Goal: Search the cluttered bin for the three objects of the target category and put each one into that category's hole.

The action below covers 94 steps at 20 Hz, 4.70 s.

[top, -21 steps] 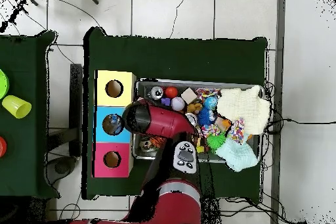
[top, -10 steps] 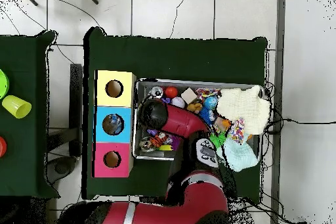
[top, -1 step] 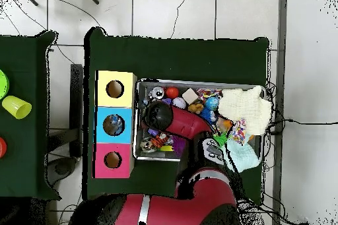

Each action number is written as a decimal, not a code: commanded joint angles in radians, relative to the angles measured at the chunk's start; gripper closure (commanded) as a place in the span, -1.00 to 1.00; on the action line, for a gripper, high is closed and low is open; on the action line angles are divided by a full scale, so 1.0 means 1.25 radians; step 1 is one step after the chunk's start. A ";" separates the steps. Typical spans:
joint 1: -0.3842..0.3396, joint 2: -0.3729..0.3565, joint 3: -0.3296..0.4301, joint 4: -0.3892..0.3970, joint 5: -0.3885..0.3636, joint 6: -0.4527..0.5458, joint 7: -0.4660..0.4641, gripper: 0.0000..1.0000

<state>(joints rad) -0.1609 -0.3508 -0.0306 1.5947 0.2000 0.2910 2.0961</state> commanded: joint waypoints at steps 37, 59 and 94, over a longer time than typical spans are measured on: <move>0.038 -0.013 0.152 0.120 -0.004 -0.182 0.160 -1.00; 0.079 -0.027 0.151 0.136 0.061 -0.208 0.188 -1.00; 0.112 -0.149 0.091 0.178 0.093 -0.082 0.096 1.00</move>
<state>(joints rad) -0.0696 -0.5588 -0.0174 1.8092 0.3119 0.0409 2.0961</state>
